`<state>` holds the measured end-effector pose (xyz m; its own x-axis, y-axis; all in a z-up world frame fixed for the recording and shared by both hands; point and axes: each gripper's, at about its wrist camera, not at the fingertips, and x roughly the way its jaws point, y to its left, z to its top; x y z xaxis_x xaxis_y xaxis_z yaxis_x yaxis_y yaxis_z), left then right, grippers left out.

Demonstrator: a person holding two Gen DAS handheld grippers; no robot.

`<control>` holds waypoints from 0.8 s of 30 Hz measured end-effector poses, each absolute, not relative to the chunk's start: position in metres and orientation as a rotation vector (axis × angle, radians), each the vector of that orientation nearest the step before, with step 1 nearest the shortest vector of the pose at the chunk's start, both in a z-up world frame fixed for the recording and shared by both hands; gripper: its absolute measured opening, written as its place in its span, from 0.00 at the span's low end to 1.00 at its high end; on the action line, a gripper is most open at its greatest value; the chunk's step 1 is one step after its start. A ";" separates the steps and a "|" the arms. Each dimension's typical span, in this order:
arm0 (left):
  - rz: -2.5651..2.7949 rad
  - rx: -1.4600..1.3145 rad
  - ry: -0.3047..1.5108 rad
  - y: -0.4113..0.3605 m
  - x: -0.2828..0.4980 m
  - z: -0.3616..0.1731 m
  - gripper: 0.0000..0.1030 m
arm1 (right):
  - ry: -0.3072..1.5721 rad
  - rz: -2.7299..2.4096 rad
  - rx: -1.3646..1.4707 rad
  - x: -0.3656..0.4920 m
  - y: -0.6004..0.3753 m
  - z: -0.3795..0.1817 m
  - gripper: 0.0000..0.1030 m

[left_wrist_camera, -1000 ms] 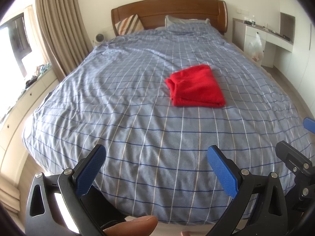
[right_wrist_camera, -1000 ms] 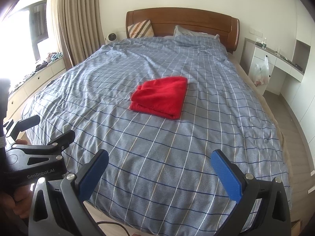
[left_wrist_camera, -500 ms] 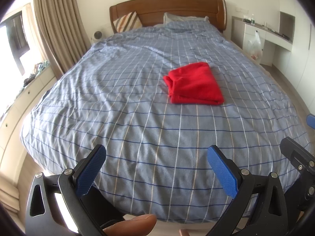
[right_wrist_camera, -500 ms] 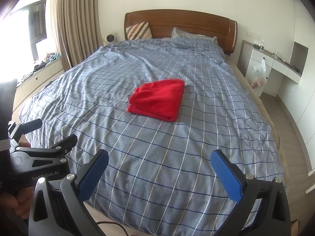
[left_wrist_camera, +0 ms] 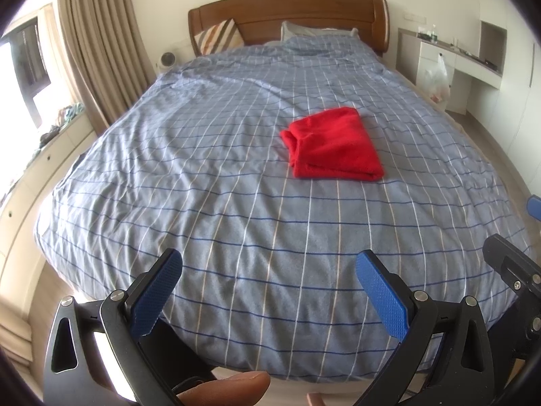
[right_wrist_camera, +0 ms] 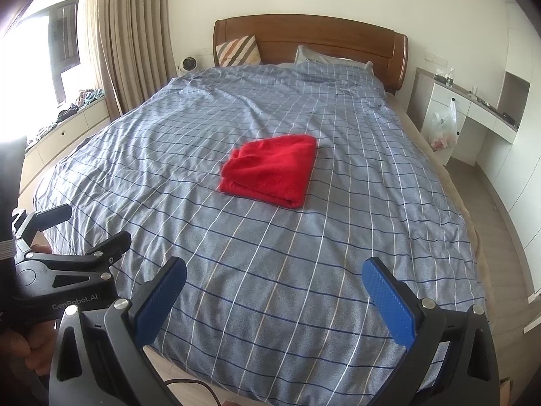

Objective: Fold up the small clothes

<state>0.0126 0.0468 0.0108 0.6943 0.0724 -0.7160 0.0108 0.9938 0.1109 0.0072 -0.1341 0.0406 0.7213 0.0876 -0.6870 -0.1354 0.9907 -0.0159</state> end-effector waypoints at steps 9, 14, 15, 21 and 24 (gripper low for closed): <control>0.032 0.125 0.806 0.044 0.013 0.009 1.00 | 0.743 0.085 -0.084 0.005 -0.137 0.042 0.99; 0.032 0.127 0.804 0.044 0.015 0.009 1.00 | 0.735 0.073 -0.080 0.004 -0.141 0.043 0.99; 0.031 0.128 0.804 0.044 0.015 0.009 1.00 | 0.736 0.073 -0.080 0.003 -0.141 0.043 0.99; 0.029 0.129 0.807 0.042 0.015 0.009 1.00 | 0.738 0.074 -0.079 0.003 -0.141 0.042 0.99; 0.026 0.130 0.809 0.042 0.015 0.009 1.00 | 0.737 0.074 -0.078 0.003 -0.141 0.042 0.99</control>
<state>0.0149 0.0421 0.0087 0.6904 0.0727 -0.7197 0.0264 0.9917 0.1255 0.0034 -0.1413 0.0424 0.7384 0.0398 -0.6732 -0.0949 0.9945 -0.0452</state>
